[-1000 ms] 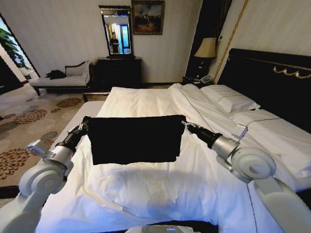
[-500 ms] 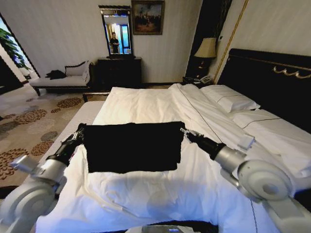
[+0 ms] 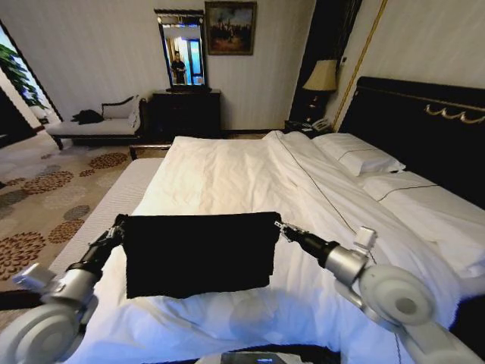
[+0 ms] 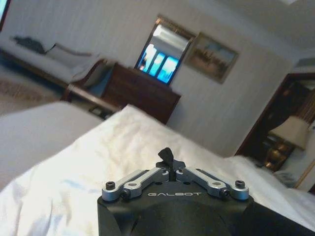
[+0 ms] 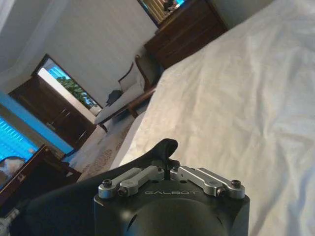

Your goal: Fold the clothes on the bed.

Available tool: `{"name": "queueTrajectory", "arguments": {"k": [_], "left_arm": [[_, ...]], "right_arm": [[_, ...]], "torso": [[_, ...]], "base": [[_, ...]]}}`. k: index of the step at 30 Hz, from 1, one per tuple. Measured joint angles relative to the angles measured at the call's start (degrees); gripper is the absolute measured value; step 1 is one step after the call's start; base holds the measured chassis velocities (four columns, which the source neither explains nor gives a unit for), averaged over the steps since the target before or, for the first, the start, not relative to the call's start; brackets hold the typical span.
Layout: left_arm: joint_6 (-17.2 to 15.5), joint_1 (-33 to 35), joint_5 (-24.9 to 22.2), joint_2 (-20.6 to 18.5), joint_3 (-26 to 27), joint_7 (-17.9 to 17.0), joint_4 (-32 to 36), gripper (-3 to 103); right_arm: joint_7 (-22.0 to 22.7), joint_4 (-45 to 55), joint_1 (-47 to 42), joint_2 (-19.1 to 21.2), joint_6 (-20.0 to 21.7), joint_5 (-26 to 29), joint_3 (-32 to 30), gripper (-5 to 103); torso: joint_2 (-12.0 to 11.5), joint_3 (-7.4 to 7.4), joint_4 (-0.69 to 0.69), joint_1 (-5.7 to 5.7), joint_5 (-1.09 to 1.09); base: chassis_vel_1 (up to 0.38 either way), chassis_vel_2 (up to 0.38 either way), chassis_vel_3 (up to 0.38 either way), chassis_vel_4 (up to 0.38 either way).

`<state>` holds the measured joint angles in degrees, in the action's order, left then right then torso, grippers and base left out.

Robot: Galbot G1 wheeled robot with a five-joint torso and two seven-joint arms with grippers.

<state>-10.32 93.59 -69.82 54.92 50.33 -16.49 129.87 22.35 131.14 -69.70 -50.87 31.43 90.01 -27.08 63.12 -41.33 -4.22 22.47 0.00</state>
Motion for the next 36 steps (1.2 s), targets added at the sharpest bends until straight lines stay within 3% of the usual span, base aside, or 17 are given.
{"name": "queueTrajectory", "arguments": {"k": [3, 4, 8, 9, 13, 21, 28, 36], "left_arm": [[-0.18, -7.60, 3.50, -0.71, -7.82, -0.98, -7.04, 1], [-0.18, -7.60, 3.50, -0.71, -7.82, -0.98, -7.04, 1], [-0.55, -20.80, 6.27, 0.25, -18.97, -2.68, -15.76, 1], [-0.55, -20.80, 6.27, 0.25, -18.97, -2.68, -15.76, 1], [-0.66, -32.38, 7.11, 0.36, -26.26, -2.69, -27.08, 1], [-0.78, -44.66, 6.15, -0.36, -33.96, -1.01, -40.47, 1], [-0.13, -49.72, 8.54, 2.37, -39.15, 0.40, -47.19, 1], [0.30, -54.89, 9.33, 4.66, -41.46, 0.74, -53.23, 1]], "right_arm": [[-0.76, -8.22, 7.86, -1.28, 0.00, -1.83, 5.90, 1], [-0.76, -8.22, 7.86, -1.28, 0.00, -1.83, 5.90, 1], [-3.15, -20.99, 17.32, -2.68, -0.09, -3.71, 13.49, 1], [-3.15, -20.99, 17.32, -2.68, -0.09, -3.71, 13.49, 1], [-5.63, -30.88, 25.39, -3.93, -1.10, -6.47, 19.08, 1], [-10.71, -42.11, 30.90, -5.87, -2.96, -12.30, 22.64, 1], [-12.65, -49.86, 35.30, -8.44, -5.88, -15.58, 26.00, 1], [-13.64, -55.30, 39.66, -10.92, -6.85, -16.01, 28.51, 1]], "torso": [[-0.01, -0.01, 0.03, 0.02, 0.00], [-0.01, -0.01, 0.03, 0.02, 0.00], [-0.02, -0.02, 0.02, 0.02, 0.02], [-0.02, -0.02, 0.02, 0.02, 0.02], [-0.02, -0.02, 0.01, 0.03, 0.01], [-0.02, 0.00, 0.00, 0.02, -0.01], [-0.02, 0.00, 0.02, 0.01, 0.03], [-0.01, 0.00, 0.00, 0.01, 0.01]], "base": [[0.000, 0.000, 0.000, 0.000], [0.000, 0.000, 0.000, 0.000], [0.000, 0.000, 0.000, 0.000], [0.000, 0.000, 0.000, 0.000], [0.000, 0.000, 0.000, 0.000], [0.000, 0.000, 0.000, 0.000], [0.000, 0.000, 0.000, 0.000], [0.000, 0.000, 0.000, 0.000]]}}
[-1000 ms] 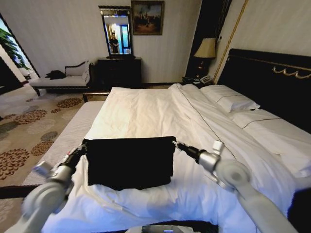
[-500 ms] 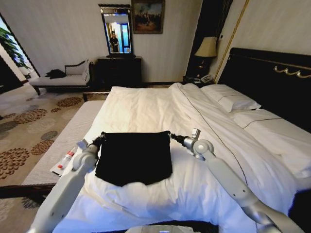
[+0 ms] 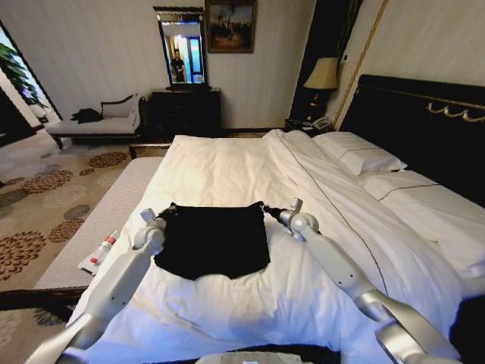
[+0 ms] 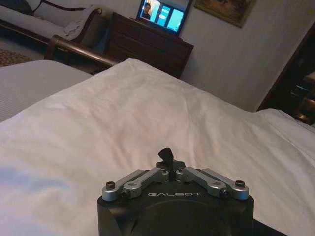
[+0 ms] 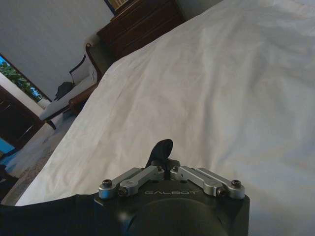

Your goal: Fold the clothes on the bed.

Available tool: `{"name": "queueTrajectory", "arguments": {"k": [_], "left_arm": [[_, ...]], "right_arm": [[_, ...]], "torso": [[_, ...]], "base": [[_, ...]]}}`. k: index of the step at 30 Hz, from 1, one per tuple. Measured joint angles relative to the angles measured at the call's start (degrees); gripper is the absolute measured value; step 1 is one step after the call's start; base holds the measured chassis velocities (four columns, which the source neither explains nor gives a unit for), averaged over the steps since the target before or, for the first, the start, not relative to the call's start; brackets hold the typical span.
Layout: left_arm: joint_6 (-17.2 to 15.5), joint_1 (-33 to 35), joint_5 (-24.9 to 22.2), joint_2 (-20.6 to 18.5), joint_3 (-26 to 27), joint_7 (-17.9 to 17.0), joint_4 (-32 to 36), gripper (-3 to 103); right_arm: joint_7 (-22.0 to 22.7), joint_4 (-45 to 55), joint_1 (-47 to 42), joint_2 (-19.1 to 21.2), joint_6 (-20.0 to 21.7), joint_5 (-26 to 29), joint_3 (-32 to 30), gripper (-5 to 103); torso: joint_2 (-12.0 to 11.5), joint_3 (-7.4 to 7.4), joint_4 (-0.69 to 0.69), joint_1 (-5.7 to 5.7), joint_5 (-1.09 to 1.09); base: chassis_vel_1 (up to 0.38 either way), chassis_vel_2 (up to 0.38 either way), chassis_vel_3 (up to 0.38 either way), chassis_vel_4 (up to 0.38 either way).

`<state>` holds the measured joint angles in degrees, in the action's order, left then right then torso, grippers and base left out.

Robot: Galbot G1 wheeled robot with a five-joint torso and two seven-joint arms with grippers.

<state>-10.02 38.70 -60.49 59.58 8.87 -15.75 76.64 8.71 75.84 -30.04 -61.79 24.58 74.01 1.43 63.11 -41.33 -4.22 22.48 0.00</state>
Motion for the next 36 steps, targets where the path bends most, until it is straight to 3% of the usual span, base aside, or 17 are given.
{"name": "queueTrajectory", "arguments": {"k": [8, 17, 24, 30, 36], "left_arm": [[0.52, -3.40, -1.01, 1.21, -0.50, -0.48, -4.79, 1], [1.11, -4.01, -0.86, 2.23, -0.31, 0.33, -7.43, 1], [2.27, -0.09, -0.25, 1.69, 0.74, 1.59, -2.70, 1], [4.79, 5.10, -0.17, 1.18, 3.42, 1.59, 3.00, 1], [5.29, 11.36, 0.10, -0.40, 6.76, 2.57, 8.34, 1]], "right_arm": [[-0.21, -7.61, 4.62, -3.75, -1.65, -0.70, 1.37, 1], [-0.50, -9.60, 4.44, -4.27, -3.34, -1.63, 1.59, 1], [-0.10, -6.41, 1.52, -4.33, -6.65, -3.26, 0.41, 1], [-1.22, -1.45, -2.90, -2.45, -9.75, -8.56, -1.10, 1], [-2.06, 4.85, -9.02, -0.10, -11.85, -13.36, -2.32, 1]], "torso": [[0.00, 0.00, 0.02, 0.00, 0.00], [0.01, 0.01, 0.01, -0.01, -0.01], [0.01, 0.01, 0.02, 0.00, -0.01], [0.01, 0.01, 0.01, -0.01, 0.00], [0.01, 0.01, 0.00, -0.02, 0.00]], "base": [[0.000, 0.000, 0.000, 0.000], [0.000, 0.000, 0.000, 0.000], [0.000, 0.000, 0.000, 0.000], [0.000, 0.000, 0.000, 0.000], [0.000, 0.000, 0.000, 0.000]]}}
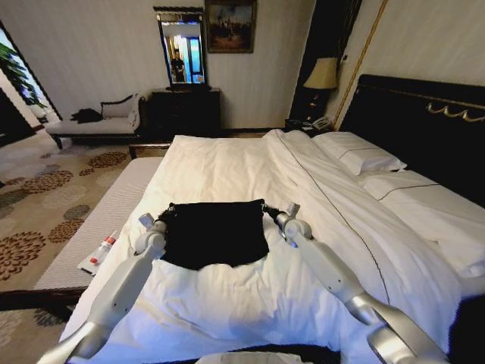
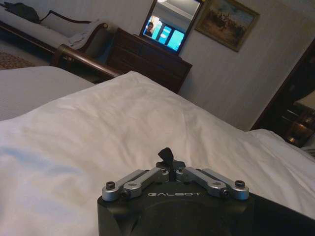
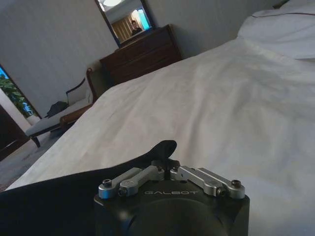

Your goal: Fold the clothes on the bed.

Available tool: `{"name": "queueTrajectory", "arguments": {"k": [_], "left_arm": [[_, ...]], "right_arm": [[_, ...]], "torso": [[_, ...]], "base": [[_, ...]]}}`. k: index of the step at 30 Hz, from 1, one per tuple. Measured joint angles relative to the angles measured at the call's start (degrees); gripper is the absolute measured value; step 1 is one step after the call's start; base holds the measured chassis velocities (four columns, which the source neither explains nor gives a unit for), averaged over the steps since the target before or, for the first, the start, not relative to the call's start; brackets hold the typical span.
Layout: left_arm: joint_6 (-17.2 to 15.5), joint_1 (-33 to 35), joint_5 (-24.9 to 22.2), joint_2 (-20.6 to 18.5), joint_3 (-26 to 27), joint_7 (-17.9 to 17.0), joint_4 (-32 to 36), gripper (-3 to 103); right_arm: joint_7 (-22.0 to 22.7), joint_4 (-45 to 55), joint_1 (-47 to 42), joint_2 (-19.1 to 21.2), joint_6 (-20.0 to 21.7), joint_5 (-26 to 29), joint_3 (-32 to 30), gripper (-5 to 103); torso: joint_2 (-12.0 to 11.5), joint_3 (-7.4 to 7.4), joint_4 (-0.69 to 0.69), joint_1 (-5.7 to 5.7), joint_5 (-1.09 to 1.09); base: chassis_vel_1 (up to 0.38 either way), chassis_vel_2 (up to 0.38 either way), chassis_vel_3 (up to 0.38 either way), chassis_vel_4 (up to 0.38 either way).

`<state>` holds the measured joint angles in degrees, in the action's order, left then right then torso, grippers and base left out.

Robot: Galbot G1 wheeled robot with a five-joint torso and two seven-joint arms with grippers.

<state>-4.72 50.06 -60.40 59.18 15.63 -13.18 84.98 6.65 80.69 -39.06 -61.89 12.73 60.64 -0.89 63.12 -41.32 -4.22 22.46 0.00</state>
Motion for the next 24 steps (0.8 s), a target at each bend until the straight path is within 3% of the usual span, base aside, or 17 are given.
{"name": "queueTrajectory", "arguments": {"k": [11, 24], "left_arm": [[0.82, 10.66, 2.02, -3.00, 3.08, 1.01, 7.70, 1], [1.70, 16.83, 3.82, -4.47, 5.56, 2.06, 10.84, 1]], "right_arm": [[-0.27, 9.21, -12.13, 1.43, -0.52, -3.43, -4.65, 1], [-1.21, 15.68, -21.02, 0.87, -0.78, -7.60, -7.18, 1]], "torso": [[0.00, 0.00, 0.00, 0.00, -0.01], [0.00, 0.00, 0.00, 0.01, 0.00]], "base": [[0.000, 0.000, 0.000, 0.000], [0.000, 0.000, 0.000, 0.000]]}}
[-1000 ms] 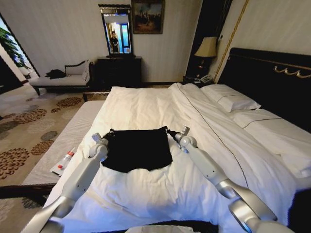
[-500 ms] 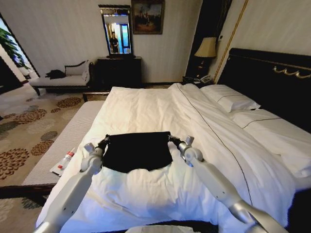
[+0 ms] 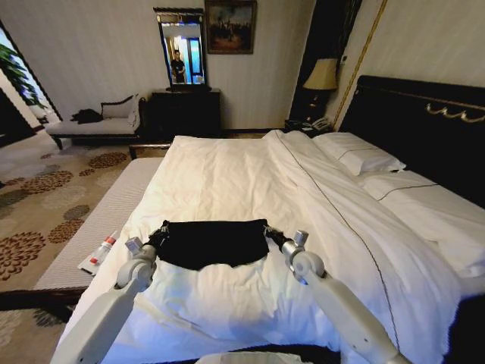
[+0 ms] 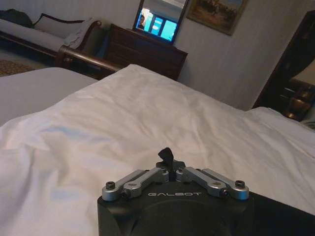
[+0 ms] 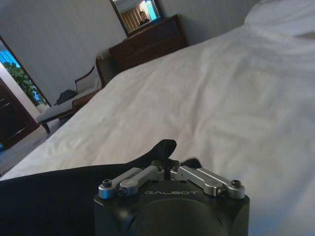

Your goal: Fold the clothes on the bed.

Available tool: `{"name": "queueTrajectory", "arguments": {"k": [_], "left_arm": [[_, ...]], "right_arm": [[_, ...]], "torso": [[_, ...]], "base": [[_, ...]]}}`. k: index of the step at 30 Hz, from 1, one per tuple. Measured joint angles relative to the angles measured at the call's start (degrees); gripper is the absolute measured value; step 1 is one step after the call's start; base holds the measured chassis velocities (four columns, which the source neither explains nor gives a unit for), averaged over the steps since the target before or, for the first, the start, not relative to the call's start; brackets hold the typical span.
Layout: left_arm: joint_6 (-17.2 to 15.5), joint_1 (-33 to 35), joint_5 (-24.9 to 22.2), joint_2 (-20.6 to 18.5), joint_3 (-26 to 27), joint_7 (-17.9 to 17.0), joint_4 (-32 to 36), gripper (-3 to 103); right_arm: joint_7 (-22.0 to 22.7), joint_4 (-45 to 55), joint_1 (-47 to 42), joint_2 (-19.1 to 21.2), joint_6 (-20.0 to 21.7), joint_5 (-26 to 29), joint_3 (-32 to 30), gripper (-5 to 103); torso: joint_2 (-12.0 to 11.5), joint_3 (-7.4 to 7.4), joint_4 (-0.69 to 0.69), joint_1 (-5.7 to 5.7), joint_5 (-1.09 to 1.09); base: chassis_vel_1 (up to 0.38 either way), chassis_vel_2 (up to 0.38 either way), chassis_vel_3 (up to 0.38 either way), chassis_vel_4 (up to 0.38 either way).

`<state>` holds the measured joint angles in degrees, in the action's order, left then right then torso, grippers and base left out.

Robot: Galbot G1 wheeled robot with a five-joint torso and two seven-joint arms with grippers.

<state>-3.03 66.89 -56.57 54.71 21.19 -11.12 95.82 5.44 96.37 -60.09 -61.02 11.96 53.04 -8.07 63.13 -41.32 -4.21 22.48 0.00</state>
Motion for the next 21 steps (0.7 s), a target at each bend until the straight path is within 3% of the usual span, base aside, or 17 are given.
{"name": "queueTrajectory", "arguments": {"k": [8, 21], "left_arm": [[0.96, 7.97, 3.12, 1.27, 2.16, 1.17, 2.09, 1], [1.26, 6.37, 4.20, 1.14, 2.31, 1.06, 0.82, 1]], "right_arm": [[-0.29, -0.66, -2.55, -2.42, -0.49, -2.19, 0.05, 1], [-0.44, 1.41, -6.48, -2.70, -1.14, -3.22, -1.66, 1]], "torso": [[0.00, 0.00, 0.03, 0.00, 0.01], [0.00, 0.00, 0.00, 0.00, 0.00]], "base": [[0.000, 0.000, 0.000, 0.000], [0.000, 0.000, 0.000, 0.000]]}}
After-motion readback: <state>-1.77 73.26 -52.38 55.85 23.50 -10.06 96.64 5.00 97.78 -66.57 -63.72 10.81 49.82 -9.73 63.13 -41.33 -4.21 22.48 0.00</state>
